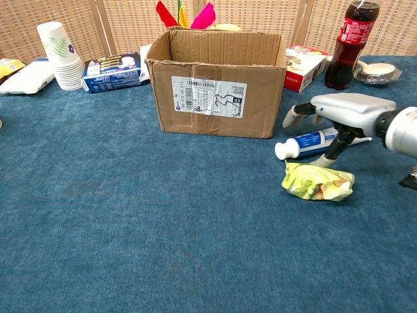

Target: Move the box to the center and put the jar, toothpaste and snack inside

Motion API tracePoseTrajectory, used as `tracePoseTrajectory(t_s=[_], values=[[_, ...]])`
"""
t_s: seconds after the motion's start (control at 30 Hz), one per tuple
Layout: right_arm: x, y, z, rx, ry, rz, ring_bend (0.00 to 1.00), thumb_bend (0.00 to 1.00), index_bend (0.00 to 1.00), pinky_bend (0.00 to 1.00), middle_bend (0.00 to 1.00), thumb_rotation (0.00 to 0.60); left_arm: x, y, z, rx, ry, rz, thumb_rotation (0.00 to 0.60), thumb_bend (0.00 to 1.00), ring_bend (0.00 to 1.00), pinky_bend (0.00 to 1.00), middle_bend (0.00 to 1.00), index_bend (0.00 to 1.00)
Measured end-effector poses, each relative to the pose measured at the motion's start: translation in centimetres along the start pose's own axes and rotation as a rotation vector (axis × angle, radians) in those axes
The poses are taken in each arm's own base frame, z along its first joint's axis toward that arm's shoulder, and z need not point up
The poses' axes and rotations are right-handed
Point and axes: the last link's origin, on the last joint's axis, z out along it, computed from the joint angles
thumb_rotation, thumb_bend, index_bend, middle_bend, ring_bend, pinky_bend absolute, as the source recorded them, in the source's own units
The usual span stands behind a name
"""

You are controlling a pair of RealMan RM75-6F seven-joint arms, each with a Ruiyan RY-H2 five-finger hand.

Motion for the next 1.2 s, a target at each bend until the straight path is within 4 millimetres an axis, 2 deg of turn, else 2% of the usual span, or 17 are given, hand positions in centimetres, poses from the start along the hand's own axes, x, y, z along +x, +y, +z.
tracePoseTrajectory(t_s=[0.13,0.33,0.53,0.7,0.9,1.0,1.2], values=[[-0.3,-0.6,0.4,0.003,0.002,-0.031,0.21,0.32,0.3,0.29,0.31,0.6,0.0,0.0,0.0,-0.001,0.0,-0.003,0.6,0.24,0.0,0.05,0.0,0.0],[-0.8,-0.5,0.8,0.001,0.011,-0.094,0.4,0.37,0.5,0.55,0.48,0.6,0.1,-0.1,0.0,0.001,0.0,-0.003,0.6,0.24,0.0,0.06,0.0,0.0],[-0.8,0.2,0.8,0.024,0.056,-0.149,0.55,0.41,0.55,0.68,0.56,0.6,0.0,-0.1,0.0,0.0,-0.002,0.0,0.6,0.24,0.0,0.06,0.0,0.0],[-0.5,1.0,0.5,0.031,0.089,-0.152,0.57,0.41,0.57,0.7,0.58,0.6,0.0,-0.1,0.0,0.002,-0.003,0.002,0.6,0.24,0.0,0.06,0.0,0.0],[0.8,2.8,-0.4,0.015,0.127,-0.136,0.57,0.41,0.57,0.7,0.58,0.6,-0.1,0.0,-0.1,-0.001,-0.005,0.004,0.6,0.24,0.0,0.07,0.0,0.0],[1.9,3.9,-1.2,0.005,0.157,-0.132,0.57,0.41,0.57,0.7,0.58,0.6,-0.2,0.0,0.0,-0.001,-0.007,0.005,0.6,0.24,0.0,0.07,0.0,0.0],[5.6,5.8,-3.8,0.007,0.248,-0.126,0.57,0.42,0.57,0.7,0.58,0.6,0.0,-0.1,-0.1,0.001,-0.005,-0.002,0.6,0.24,0.0,0.07,0.0,0.0]])
